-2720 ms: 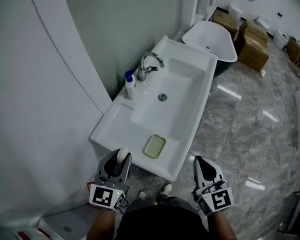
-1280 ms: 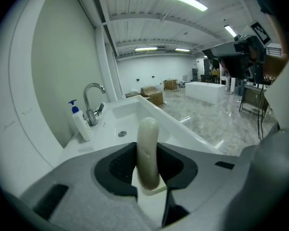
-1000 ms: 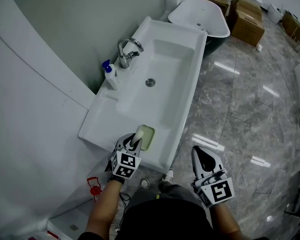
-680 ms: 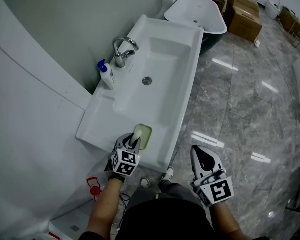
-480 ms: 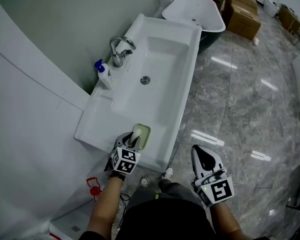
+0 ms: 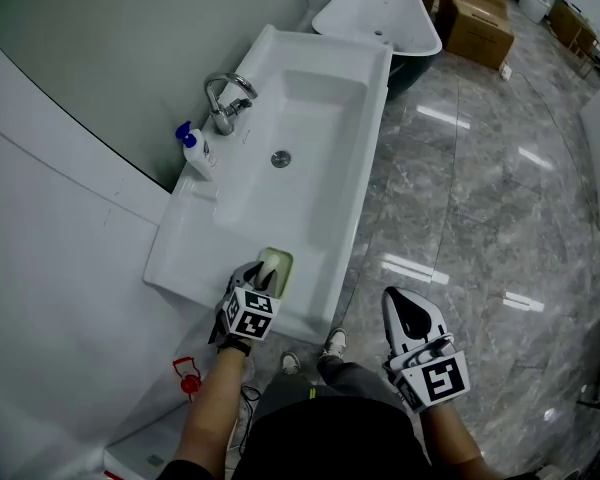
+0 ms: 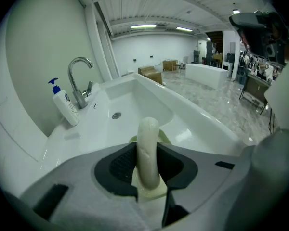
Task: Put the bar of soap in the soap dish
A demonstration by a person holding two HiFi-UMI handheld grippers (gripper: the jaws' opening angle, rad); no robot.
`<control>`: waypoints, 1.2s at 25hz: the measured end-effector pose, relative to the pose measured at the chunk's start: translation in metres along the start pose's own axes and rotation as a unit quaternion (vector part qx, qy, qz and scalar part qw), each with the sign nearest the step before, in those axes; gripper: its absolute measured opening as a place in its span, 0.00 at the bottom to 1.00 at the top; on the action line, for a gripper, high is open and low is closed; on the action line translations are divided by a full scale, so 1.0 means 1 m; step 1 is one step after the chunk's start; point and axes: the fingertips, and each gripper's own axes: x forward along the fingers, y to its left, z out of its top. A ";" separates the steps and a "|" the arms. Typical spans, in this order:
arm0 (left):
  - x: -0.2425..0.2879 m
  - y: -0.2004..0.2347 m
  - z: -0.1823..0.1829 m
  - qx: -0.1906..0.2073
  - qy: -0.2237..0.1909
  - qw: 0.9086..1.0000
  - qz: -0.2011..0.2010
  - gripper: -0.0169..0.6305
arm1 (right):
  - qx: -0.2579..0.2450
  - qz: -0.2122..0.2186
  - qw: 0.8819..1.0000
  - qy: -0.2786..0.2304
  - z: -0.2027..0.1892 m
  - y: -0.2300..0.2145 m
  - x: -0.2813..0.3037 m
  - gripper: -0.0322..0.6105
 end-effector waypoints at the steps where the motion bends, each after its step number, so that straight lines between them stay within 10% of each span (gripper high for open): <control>1: 0.002 -0.001 -0.001 0.004 0.004 1.000 0.000 0.20 | 0.001 -0.001 1.000 0.001 -0.001 -0.001 -0.001 0.07; 30: 0.028 0.015 -0.019 0.077 0.082 0.992 0.051 0.20 | -0.001 0.025 1.000 0.006 0.000 -0.004 0.019 0.07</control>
